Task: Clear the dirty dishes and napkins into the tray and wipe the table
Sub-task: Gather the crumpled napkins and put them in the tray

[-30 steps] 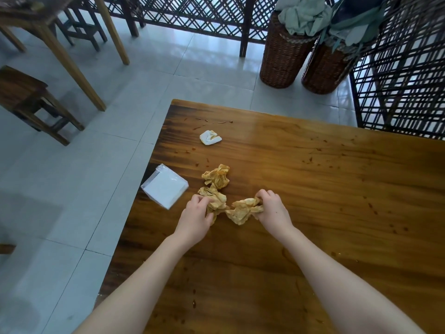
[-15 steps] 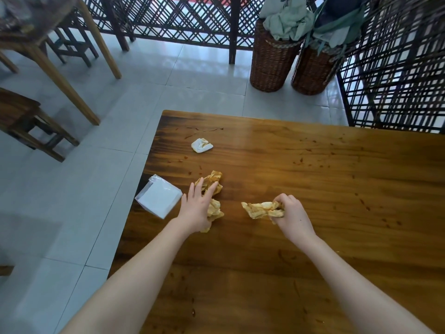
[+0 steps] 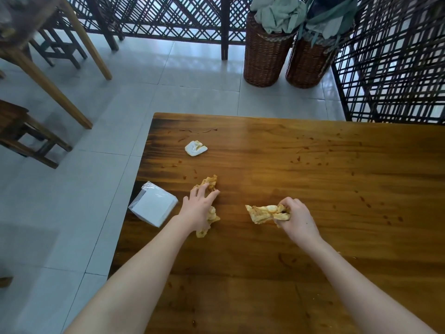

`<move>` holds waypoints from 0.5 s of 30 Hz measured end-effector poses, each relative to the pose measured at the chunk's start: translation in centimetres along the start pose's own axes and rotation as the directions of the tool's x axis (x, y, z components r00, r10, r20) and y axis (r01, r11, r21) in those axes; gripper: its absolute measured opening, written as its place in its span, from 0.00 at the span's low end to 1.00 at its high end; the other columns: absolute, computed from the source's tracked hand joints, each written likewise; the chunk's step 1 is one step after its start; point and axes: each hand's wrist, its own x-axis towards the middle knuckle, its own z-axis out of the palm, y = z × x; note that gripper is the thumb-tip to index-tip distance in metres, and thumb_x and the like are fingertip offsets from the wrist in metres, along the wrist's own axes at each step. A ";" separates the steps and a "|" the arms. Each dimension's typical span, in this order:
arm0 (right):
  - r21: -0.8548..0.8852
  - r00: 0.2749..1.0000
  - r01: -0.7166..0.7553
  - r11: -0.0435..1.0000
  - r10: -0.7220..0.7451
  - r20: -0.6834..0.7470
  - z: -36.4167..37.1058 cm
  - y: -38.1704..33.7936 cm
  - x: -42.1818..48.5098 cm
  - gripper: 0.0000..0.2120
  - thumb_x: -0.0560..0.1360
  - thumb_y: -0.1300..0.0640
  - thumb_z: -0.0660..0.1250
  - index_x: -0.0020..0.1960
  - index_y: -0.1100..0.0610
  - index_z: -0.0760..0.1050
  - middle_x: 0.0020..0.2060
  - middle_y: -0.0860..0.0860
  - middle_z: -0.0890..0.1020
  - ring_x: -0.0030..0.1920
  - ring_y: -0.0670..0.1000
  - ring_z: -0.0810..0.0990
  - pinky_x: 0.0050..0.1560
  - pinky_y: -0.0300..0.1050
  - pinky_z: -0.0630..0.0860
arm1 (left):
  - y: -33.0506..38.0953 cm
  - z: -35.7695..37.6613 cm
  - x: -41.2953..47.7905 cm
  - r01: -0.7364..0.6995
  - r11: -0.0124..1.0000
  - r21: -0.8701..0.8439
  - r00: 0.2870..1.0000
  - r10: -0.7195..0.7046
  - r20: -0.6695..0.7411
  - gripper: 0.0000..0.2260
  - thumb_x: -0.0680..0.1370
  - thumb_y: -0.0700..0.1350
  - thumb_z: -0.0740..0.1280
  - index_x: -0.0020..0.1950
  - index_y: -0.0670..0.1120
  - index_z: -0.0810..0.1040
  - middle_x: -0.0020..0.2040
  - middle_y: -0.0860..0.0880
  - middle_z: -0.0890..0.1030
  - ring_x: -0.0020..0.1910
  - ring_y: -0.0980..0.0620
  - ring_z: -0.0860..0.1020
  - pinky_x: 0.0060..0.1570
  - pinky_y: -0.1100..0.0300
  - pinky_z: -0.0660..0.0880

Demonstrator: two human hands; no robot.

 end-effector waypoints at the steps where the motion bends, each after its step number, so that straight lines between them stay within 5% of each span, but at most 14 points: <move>1: 0.001 1.000 0.000 1.000 0.000 0.000 0.1 0.0 0.0 0.15 0.69 0.58 0.75 0.51 0.49 0.72 0.44 0.43 0.72 0.47 0.45 0.71 0.41 0.38 0.69 | -0.1 0.1 0.0 0.001 1.000 -0.004 0.999 -0.001 -0.032 0.42 0.72 0.42 0.74 0.77 0.57 0.52 0.79 0.49 0.45 0.77 0.41 0.46 0.73 0.40 0.55; 6: 0.007 1.000 0.011 1.000 -0.011 0.001 0.0 -0.3 -0.4 0.15 0.70 0.58 0.75 0.50 0.47 0.71 0.44 0.43 0.72 0.47 0.46 0.71 0.42 0.40 0.71 | -0.4 0.5 -0.2 -0.017 0.999 -0.042 0.976 0.007 -0.219 0.30 0.75 0.35 0.68 0.73 0.54 0.62 0.76 0.47 0.56 0.72 0.43 0.60 0.68 0.50 0.68; 15: 0.002 1.000 0.017 1.000 -0.017 -0.007 -0.4 0.0 -1.7 0.15 0.70 0.57 0.75 0.48 0.46 0.70 0.43 0.42 0.72 0.46 0.45 0.71 0.42 0.40 0.71 | 0.2 0.4 -1.4 -0.034 0.973 -0.230 0.945 -0.043 -0.325 0.16 0.78 0.34 0.65 0.63 0.48 0.74 0.72 0.47 0.65 0.67 0.46 0.67 0.65 0.54 0.72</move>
